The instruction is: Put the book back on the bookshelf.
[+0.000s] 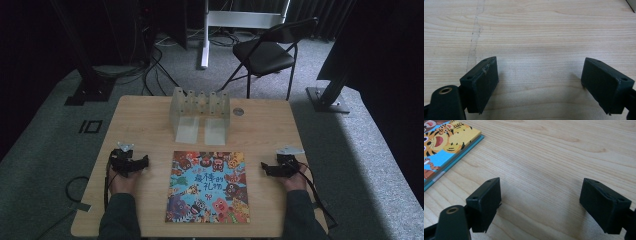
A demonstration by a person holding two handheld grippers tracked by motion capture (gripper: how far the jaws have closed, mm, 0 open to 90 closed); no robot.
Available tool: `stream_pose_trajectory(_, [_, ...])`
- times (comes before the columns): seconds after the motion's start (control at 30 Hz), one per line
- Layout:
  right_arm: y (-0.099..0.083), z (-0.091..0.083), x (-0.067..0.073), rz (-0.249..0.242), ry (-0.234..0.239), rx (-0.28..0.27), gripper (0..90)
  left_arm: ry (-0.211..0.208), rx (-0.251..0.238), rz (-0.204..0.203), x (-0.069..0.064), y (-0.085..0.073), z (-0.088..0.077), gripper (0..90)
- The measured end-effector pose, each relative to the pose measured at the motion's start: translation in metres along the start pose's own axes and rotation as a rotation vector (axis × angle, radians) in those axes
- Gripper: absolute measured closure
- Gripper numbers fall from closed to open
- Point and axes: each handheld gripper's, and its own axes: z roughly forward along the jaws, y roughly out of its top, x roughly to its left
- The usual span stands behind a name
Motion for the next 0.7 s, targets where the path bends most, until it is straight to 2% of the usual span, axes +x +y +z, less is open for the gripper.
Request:
stream_pose_trajectory(0.13, [0.0001,0.0,0.0,0.001,0.0,0.0,17.1,-0.001,-0.002,0.001,-0.0001,-0.0005,-0.0004,15.3])
stream_pose_trajectory(0.23, [0.0001,0.0,0.0,0.001,0.0,0.0,17.0,-0.014,-0.016,0.015,-0.0005,-0.0032,-0.0041,24.7])
stream_pose_trajectory(0.37, [0.0002,0.0002,0.0,0.003,0.0,-0.001,17.1,-0.022,-0.019,0.02,-0.0003,-0.0042,-0.0049,24.8])
stream_pose_trajectory(0.43, [0.0002,0.0002,0.0,0.003,0.0,-0.001,17.1,-0.014,-0.019,0.01,-0.0011,-0.0041,-0.0052,25.2])
stream_pose_trajectory(0.53, [0.0002,0.0002,0.0,0.003,0.0,-0.001,17.1,0.003,-0.02,-0.008,-0.0003,-0.0043,-0.0068,32.3])
stream_pose_trajectory(0.7, [0.0002,0.0002,0.0,0.003,0.0,0.0,17.1,-0.004,-0.015,0.001,0.0008,-0.005,-0.0085,34.8])
